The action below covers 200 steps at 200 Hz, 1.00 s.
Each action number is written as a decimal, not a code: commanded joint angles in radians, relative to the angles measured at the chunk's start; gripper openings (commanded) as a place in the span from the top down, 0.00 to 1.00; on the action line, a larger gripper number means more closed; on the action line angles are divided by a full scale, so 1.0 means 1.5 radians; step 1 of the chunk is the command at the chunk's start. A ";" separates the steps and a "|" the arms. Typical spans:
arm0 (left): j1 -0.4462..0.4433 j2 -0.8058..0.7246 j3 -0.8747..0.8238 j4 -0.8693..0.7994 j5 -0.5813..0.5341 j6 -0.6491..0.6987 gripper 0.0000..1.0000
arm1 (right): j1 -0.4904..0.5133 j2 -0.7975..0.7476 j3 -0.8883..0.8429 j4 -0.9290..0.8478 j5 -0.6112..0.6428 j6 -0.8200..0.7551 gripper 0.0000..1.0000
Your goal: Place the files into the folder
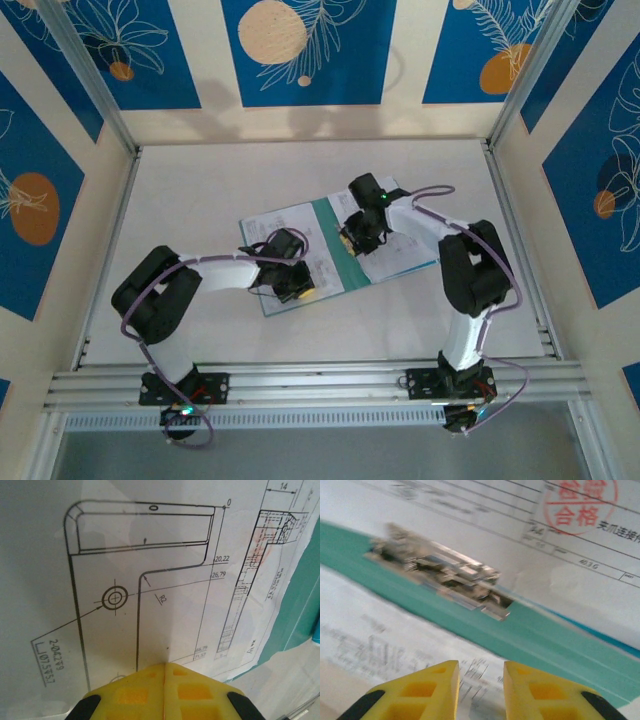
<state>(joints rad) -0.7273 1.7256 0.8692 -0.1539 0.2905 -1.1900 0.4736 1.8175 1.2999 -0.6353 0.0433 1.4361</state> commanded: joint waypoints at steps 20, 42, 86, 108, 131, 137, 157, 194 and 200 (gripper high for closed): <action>0.019 0.011 0.002 -0.148 -0.057 0.085 0.93 | -0.024 -0.094 -0.023 -0.030 0.035 -0.108 0.69; 0.033 0.002 0.011 -0.204 -0.077 0.134 0.93 | -0.046 -0.135 -0.073 -0.021 0.024 -0.151 0.71; 0.077 -0.034 0.008 -0.258 -0.102 0.188 0.93 | -0.059 -0.203 -0.139 -0.035 0.011 -0.219 0.73; 0.087 -0.039 0.018 -0.268 -0.105 0.201 0.92 | -0.047 -0.215 -0.154 -0.036 -0.002 -0.247 0.74; 0.087 -0.040 0.028 -0.256 -0.085 0.201 0.91 | -0.022 -0.205 -0.156 -0.036 -0.013 -0.261 0.74; 0.087 -0.042 0.031 -0.253 -0.079 0.198 0.90 | -0.014 -0.199 -0.155 -0.034 -0.020 -0.263 0.74; 0.086 -0.062 0.047 -0.255 -0.067 0.192 0.82 | 0.004 -0.154 -0.136 -0.035 -0.060 -0.275 0.75; 0.117 -0.118 0.083 -0.308 -0.075 0.214 0.65 | 0.053 -0.069 -0.077 -0.050 -0.102 -0.308 0.79; 0.129 -0.125 0.083 -0.317 -0.074 0.221 0.64 | 0.061 -0.053 -0.067 -0.054 -0.110 -0.313 0.81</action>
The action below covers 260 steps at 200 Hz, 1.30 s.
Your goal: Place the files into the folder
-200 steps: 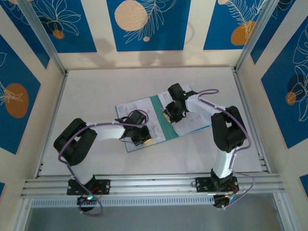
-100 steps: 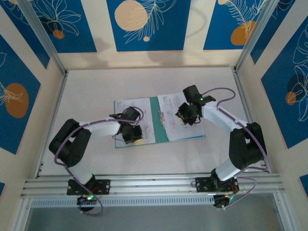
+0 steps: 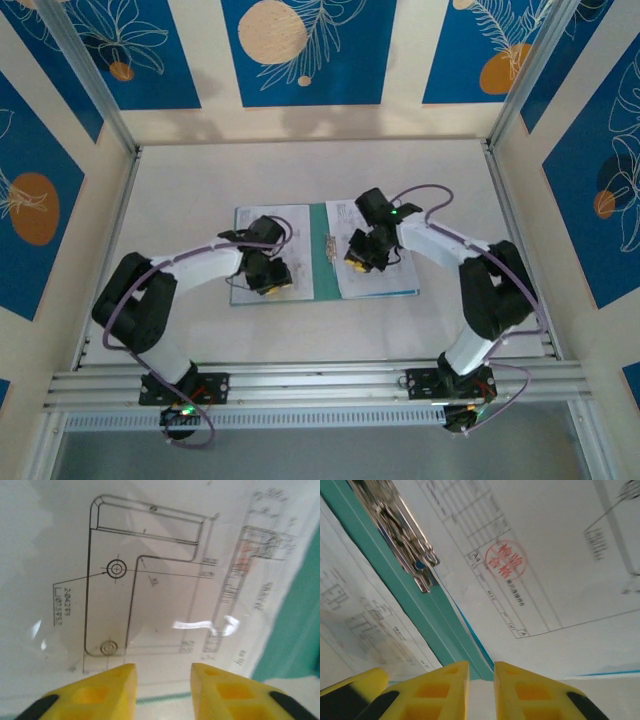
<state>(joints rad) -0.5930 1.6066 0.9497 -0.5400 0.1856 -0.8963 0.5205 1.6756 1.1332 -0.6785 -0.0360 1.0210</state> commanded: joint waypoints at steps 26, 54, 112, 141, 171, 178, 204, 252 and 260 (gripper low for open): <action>0.117 -0.069 0.016 -0.085 0.002 0.058 0.62 | 0.077 0.093 0.071 -0.030 -0.061 -0.045 0.86; 0.202 -0.079 0.004 -0.104 0.013 0.094 0.59 | 0.096 0.119 0.072 -0.025 -0.061 -0.035 0.90; 0.287 -0.054 0.000 -0.108 0.029 0.149 0.53 | 0.093 0.145 0.052 -0.020 -0.067 -0.020 0.94; 0.298 -0.030 0.001 -0.090 0.042 0.178 0.49 | 0.083 0.166 0.041 -0.035 -0.066 -0.013 0.96; 0.299 0.000 0.014 -0.075 0.046 0.231 0.46 | 0.077 0.186 0.031 -0.049 -0.072 -0.006 0.97; 0.300 0.004 0.020 -0.077 0.040 0.245 0.46 | 0.076 0.189 0.028 -0.053 -0.072 -0.006 0.97; 0.299 0.020 0.025 -0.064 0.038 0.274 0.45 | 0.075 0.193 0.022 -0.059 -0.072 -0.005 0.98; 0.297 0.056 0.021 -0.020 0.057 0.323 0.44 | 0.073 0.193 0.016 -0.058 -0.076 -0.001 0.98; 0.298 0.060 0.024 -0.015 0.058 0.335 0.44 | 0.074 0.194 0.016 -0.058 -0.075 0.001 0.98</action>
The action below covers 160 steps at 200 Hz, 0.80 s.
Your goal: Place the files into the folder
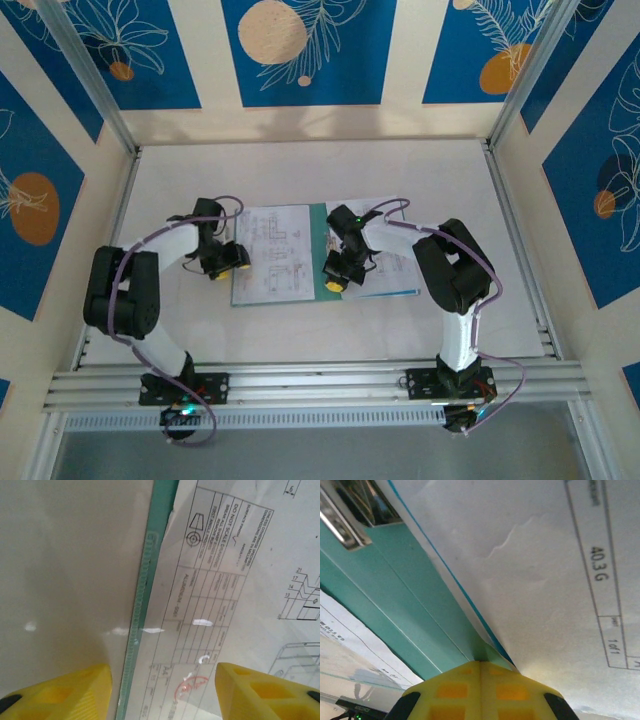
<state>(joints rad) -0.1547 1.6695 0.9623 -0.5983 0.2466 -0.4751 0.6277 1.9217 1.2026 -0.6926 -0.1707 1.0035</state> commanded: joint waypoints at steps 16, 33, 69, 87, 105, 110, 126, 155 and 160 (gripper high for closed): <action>0.005 0.029 0.027 0.026 0.019 0.075 0.43 | 0.002 0.029 -0.035 -0.048 0.014 0.013 0.98; 0.000 0.042 0.040 0.021 0.013 0.098 0.43 | 0.003 0.027 -0.040 -0.046 0.014 0.015 0.98; -0.023 0.056 0.034 0.039 0.030 0.099 0.43 | 0.001 0.027 -0.048 -0.038 0.008 0.021 0.98; -0.047 0.052 0.030 0.054 0.036 0.092 0.43 | 0.001 0.028 -0.050 -0.036 0.007 0.022 0.98; -0.064 0.041 0.030 0.066 0.041 0.078 0.43 | 0.000 0.029 -0.051 -0.035 0.006 0.023 0.98; -0.066 0.037 0.030 0.068 0.040 0.073 0.43 | 0.000 0.030 -0.051 -0.034 0.005 0.024 0.98; -0.070 0.020 0.023 0.073 0.037 0.059 0.43 | 0.000 0.033 -0.052 -0.033 0.003 0.024 0.98; -0.070 -0.009 0.005 0.082 0.040 0.053 0.43 | -0.002 0.035 -0.055 -0.028 0.000 0.026 0.98; -0.070 -0.013 0.002 0.085 0.042 0.054 0.43 | -0.002 0.035 -0.054 -0.028 0.000 0.025 0.98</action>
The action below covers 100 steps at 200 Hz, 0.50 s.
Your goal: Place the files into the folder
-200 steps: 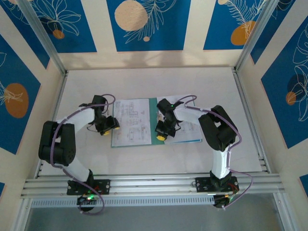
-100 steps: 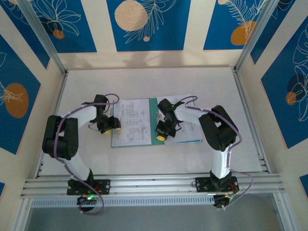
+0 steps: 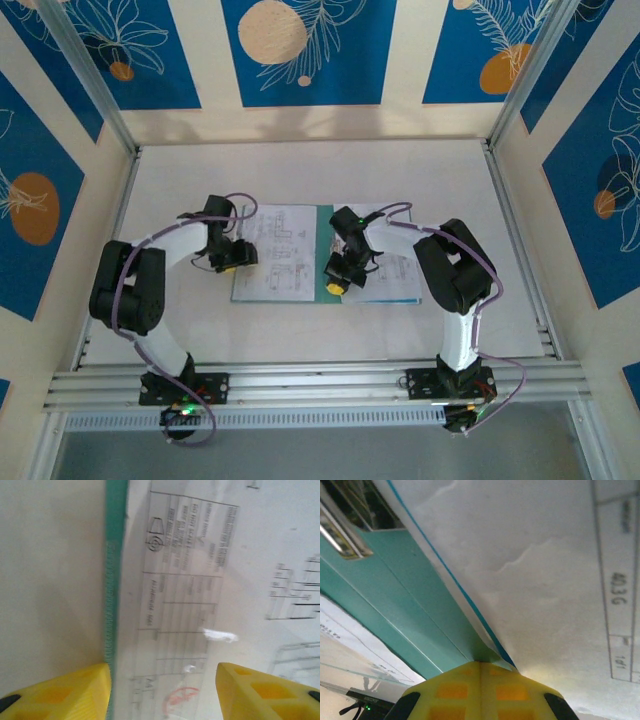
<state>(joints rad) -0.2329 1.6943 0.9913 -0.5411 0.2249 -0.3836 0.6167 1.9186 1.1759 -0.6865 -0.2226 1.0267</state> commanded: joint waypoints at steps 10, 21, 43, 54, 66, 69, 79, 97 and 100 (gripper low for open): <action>-0.018 -0.037 -0.023 0.047 0.059 -0.004 0.43 | 0.004 0.037 -0.035 -0.032 0.035 0.011 0.98; -0.018 -0.042 -0.025 0.041 0.053 0.000 0.43 | 0.003 0.038 -0.035 -0.031 0.034 0.009 0.98; -0.018 -0.057 -0.025 0.028 0.041 0.003 0.44 | 0.003 0.042 -0.033 -0.035 0.035 0.007 0.99; -0.018 -0.064 -0.023 0.015 0.029 0.003 0.44 | 0.000 0.042 -0.034 -0.036 0.035 0.006 0.99; -0.017 -0.072 -0.018 -0.006 0.000 0.004 0.44 | -0.001 0.040 -0.035 -0.037 0.036 0.006 0.98; -0.016 -0.073 -0.017 -0.011 -0.011 0.005 0.44 | -0.001 0.041 -0.035 -0.037 0.036 0.005 0.98; -0.014 -0.075 -0.012 -0.029 -0.038 0.012 0.44 | -0.002 0.041 -0.034 -0.039 0.037 0.005 0.99; -0.009 -0.057 0.010 -0.049 -0.058 0.034 0.44 | -0.003 0.041 -0.036 -0.039 0.038 0.002 0.98; -0.009 -0.053 0.015 -0.051 -0.057 0.038 0.43 | -0.004 0.041 -0.036 -0.039 0.038 0.002 0.98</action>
<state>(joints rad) -0.2550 1.6047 0.9703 -0.5438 0.2016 -0.3775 0.6117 1.9190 1.1751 -0.6865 -0.2333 1.0264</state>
